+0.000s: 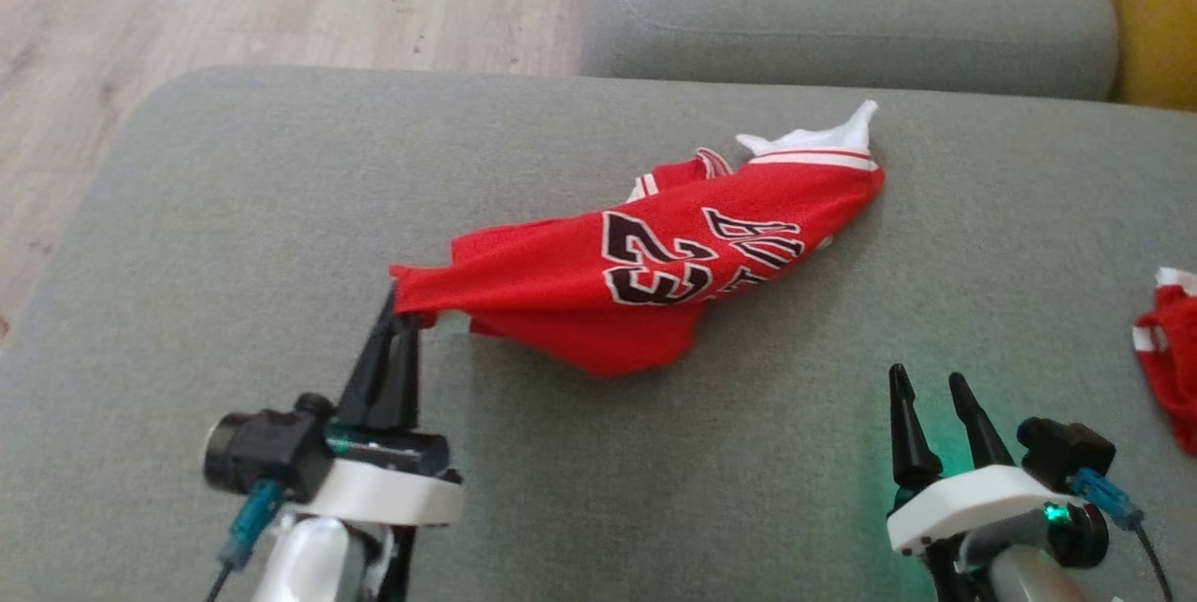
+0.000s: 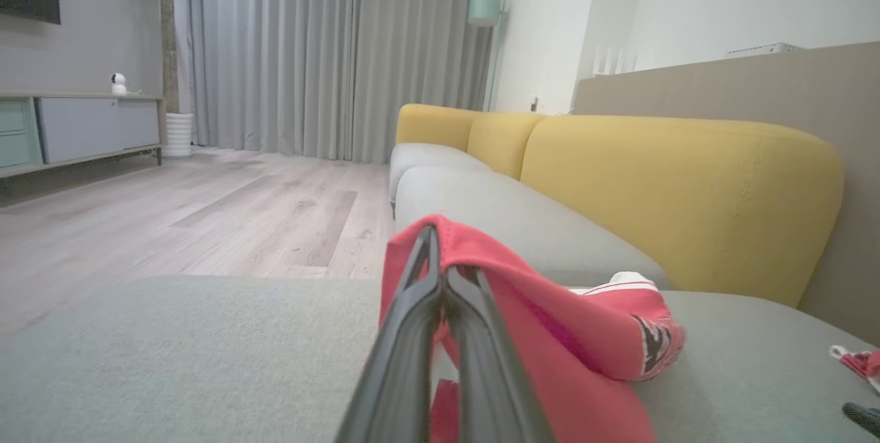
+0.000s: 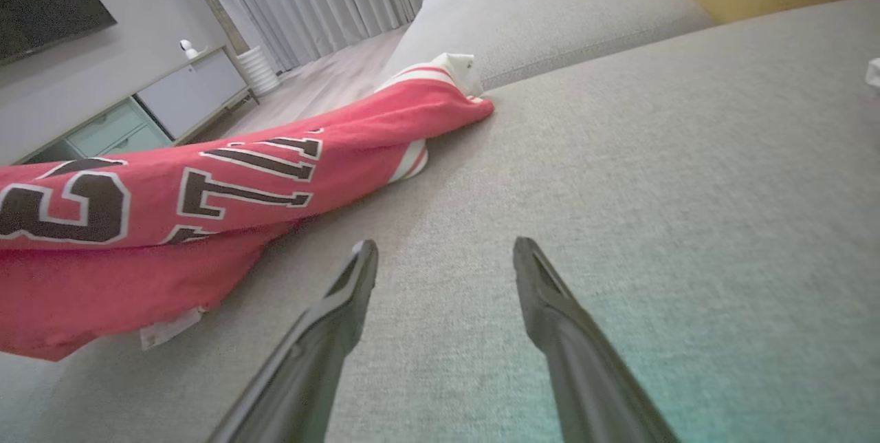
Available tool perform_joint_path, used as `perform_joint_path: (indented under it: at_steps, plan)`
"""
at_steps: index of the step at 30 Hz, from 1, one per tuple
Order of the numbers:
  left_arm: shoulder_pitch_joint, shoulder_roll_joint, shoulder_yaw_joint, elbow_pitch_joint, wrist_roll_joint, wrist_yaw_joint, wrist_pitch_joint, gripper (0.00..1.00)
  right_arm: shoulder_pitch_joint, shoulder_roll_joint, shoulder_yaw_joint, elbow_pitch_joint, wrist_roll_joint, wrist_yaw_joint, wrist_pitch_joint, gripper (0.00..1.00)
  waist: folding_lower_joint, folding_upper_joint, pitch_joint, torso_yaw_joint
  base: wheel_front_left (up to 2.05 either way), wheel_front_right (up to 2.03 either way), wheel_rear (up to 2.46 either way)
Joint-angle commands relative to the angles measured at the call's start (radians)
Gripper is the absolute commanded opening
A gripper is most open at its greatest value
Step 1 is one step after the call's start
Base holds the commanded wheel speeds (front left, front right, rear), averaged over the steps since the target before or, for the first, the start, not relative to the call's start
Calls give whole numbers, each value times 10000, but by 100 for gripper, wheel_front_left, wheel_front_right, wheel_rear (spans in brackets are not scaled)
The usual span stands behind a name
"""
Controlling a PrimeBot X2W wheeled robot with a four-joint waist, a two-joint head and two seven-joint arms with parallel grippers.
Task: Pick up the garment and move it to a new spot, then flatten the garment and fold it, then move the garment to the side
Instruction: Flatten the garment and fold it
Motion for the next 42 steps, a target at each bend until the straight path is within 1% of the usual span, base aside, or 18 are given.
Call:
perform_joint_path:
  at_steps: [1, 5, 6, 8, 9, 13, 14, 15, 16, 18, 20, 22, 23, 26, 29, 34, 38, 42]
  plan:
    - [-627, 178, 660, -20, 49, 93, -51, 0, -354, -34, 306, -213, 37, -9, -137, 100, 2, -1, 271, -314, 0, 0, 0]
    - [-1379, 591, 1344, 1173, -105, 246, -51, 0, -609, -34, 486, -199, -61, -9, -137, 100, 2, -1, 723, -860, 0, 0, 0]
    - [-1379, 591, 1344, 1173, -105, 246, -51, 0, -609, -34, 486, -199, -61, -9, -137, 100, 2, -1, 723, -860, 0, 0, 0]
    - [-2262, 1094, 1793, 2551, -170, 380, 55, 0, -817, -34, 680, -269, -84, -9, -137, 100, 2, -1, 1043, -1207, 0, 0, 0]
    - [-2262, 1094, 1793, 2551, -170, 380, 55, 0, -817, -34, 680, -269, -84, -9, -137, 100, 2, -1, 1043, -1207, 0, 0, 0]
    - [-3462, 1585, 2263, 4478, -379, 600, 487, 0, -1009, -34, 1050, -374, -8, -9, -137, 100, 2, -1, 1352, -1504, 0, 0, 0]
    - [-3708, 1681, 2334, 4895, -412, 649, 559, 2, -1046, -34, 1148, -394, 28, -9, -137, 100, 2, -1, 1402, -1528, 0, 0, 0]
    - [-3922, 1758, 2445, 5286, -460, 754, 555, 46, -1081, -34, 1267, -415, 78, -9, -137, 100, 2, -1, 1442, -1540, 0, 0, 0]
    - [-4079, 1828, 2495, 5689, -465, 850, 602, 100, -1112, -34, 1410, -439, 119, -9, -137, 100, 2, -1, 1468, -1547, 0, 0, 0]
    - [-4311, 1853, 2551, 6244, -489, 954, 473, 100, -1165, -34, 1671, -475, 220, -9, -137, 100, 2, -1, 1497, -1511, 0, 0, 0]
    - [-4405, 1749, 2486, 6553, -476, 888, 254, 100, -1210, -34, 1873, -521, 301, -9, -137, 100, 2, -1, 1513, -1376, 0, 0, 0]
    - [-4282, 1340, 2318, 6695, -449, 733, 31, 100, -1258, -34, 2111, -571, 399, -9, -137, 100, 2, -1, 1499, -1029, 0, 0, 0]
    - [-3946, 840, 2152, 6433, -391, 600, -37, 100, -1321, -34, 2485, -542, 436, -9, -137, 100, 2, -1, 1476, -623, 0, 0, 0]
    - [-3314, 403, 2014, 5537, -268, 529, -45, 100, -1443, -34, 3006, -429, 536, -9, -137, 100, 2, -1, 1470, -201, 0, 0, 0]
    - [-2614, 135, 1763, 4847, -201, 368, -48, 100, -1674, -34, 3636, -117, 726, -9, -137, 100, 2, -1, 1502, 208, 0, 0, 0]
    - [-1786, -18, 1172, 4169, -509, 324, -49, 100, -2283, -34, 4456, 745, 1019, -9, -134, 100, 2, -1, 1550, 910, 0, 0, 0]
    - [-1432, -25, 250, 3697, -1054, 475, -50, 100, -2705, -34, 4579, 1363, 1360, -9, -135, 100, 2, -1, 1647, 1387, 0, 0, 0]
    - [-1348, -27, -277, 3444, -1247, 685, -50, 100, -3008, -34, 4531, 1800, 1691, -9, -136, 100, 2, -1, 1756, 1707, 0, 0, 0]
